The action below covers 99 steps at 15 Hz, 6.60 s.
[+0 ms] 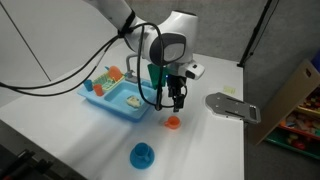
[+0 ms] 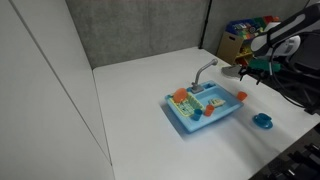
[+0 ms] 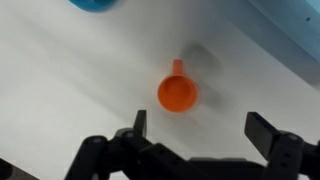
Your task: Put the orange mug in the blue mug
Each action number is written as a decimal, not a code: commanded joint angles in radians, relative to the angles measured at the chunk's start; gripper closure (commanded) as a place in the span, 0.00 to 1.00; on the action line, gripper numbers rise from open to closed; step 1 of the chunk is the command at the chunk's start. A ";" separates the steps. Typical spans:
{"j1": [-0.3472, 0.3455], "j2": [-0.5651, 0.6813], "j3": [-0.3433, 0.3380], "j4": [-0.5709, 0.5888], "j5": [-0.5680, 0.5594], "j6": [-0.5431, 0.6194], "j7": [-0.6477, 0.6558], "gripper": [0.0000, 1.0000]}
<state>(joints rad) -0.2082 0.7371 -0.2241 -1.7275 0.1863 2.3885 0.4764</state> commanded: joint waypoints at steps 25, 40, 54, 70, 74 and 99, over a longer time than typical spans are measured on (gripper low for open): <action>-0.014 0.325 0.033 0.326 0.071 0.003 0.047 0.00; -0.020 0.372 0.011 0.415 0.058 -0.034 0.054 0.91; 0.012 0.184 -0.037 0.267 -0.084 -0.081 -0.083 0.97; 0.033 0.098 -0.028 0.085 -0.220 0.016 -0.249 0.95; 0.028 0.076 -0.013 0.044 -0.223 0.057 -0.288 0.98; 0.008 -0.403 0.024 -0.684 -0.331 0.339 -0.671 0.97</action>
<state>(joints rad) -0.1829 0.4080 -0.2221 -2.3374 -0.1309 2.7274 -0.1498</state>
